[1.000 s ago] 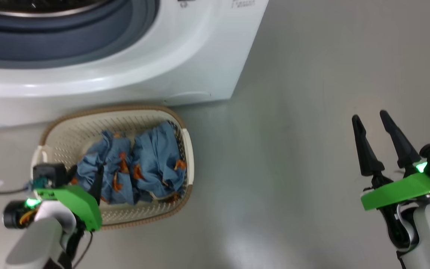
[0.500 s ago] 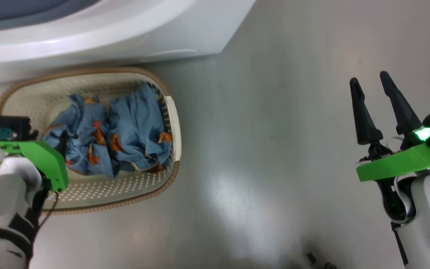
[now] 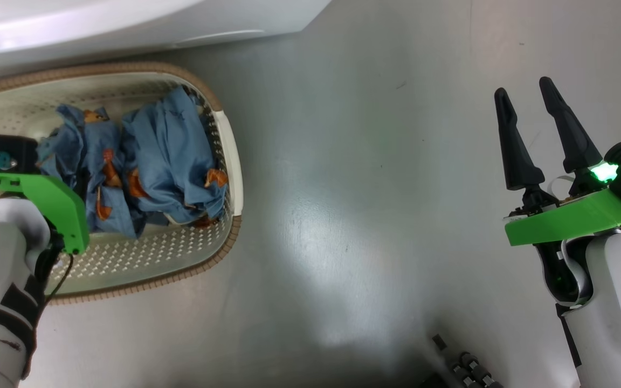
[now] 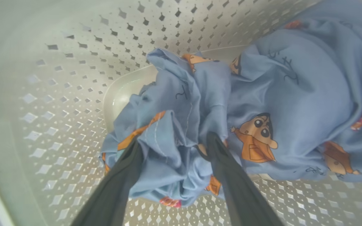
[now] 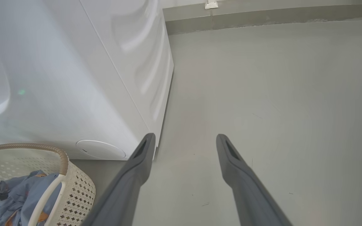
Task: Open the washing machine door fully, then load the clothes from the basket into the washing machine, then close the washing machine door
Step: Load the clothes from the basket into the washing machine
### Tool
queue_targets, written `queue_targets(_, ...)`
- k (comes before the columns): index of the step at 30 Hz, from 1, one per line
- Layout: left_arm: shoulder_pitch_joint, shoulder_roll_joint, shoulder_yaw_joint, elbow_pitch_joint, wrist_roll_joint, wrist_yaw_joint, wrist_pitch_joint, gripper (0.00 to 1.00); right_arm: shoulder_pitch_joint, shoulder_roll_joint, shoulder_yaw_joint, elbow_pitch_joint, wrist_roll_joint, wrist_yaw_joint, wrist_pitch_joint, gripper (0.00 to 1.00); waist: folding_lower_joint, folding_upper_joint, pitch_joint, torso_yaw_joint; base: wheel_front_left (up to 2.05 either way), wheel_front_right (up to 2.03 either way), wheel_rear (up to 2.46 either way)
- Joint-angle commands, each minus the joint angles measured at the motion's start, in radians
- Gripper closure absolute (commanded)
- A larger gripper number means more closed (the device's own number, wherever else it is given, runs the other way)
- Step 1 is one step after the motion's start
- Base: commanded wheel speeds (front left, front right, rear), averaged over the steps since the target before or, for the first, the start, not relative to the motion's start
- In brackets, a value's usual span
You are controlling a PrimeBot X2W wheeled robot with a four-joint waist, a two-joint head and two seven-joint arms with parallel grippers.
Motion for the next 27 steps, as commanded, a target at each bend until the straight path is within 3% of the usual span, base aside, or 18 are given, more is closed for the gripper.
queue_targets(1,0.001,0.042,0.005,-0.010,-0.009,-0.001,-0.005,0.00,0.022,0.001,0.021,-0.023,-0.006,0.003,-0.007,0.00,-0.0001,0.0000,0.006,-0.001,0.00,0.00,0.00)
queue_targets(18,0.009,0.044,-0.127,-0.049,-0.110,-0.001,-0.003,0.00,0.020,0.004,0.039,-0.028,-0.004,0.003,-0.007,0.00,-0.0001,0.0000,0.006,-0.004,0.00,0.00,0.00)
queue_targets(19,0.011,0.044,-0.135,-0.050,-0.117,-0.001,-0.001,0.41,0.020,0.004,0.040,-0.029,-0.003,0.003,-0.007,0.00,-0.0001,0.0000,0.006,-0.005,0.00,0.00,0.00)
queue_targets(20,0.012,0.045,-0.143,-0.051,-0.123,-0.001,0.001,0.61,0.019,0.005,0.042,-0.029,-0.003,0.003,-0.007,0.00,-0.0001,0.0000,0.006,-0.005,0.00,0.00,0.00)
queue_targets(21,0.013,0.046,-0.151,-0.051,-0.130,-0.001,0.004,0.89,0.018,0.005,0.044,-0.029,-0.003,0.003,-0.007,0.00,-0.0001,0.0000,0.006,-0.006,0.00,0.00,0.00)
queue_targets(22,0.014,0.047,-0.158,-0.052,-0.138,-0.001,0.007,1.00,0.017,0.005,0.046,-0.029,-0.003,0.003,-0.007,0.00,-0.0001,0.0000,0.006,-0.007,0.00,0.00,0.00)
queue_targets(27,0.015,0.052,-0.185,-0.051,-0.174,-0.001,-0.004,1.00,0.017,0.003,0.045,-0.027,-0.002,0.003,-0.007,0.00,-0.0001,0.0000,0.001,-0.007,0.00,0.00,0.00)
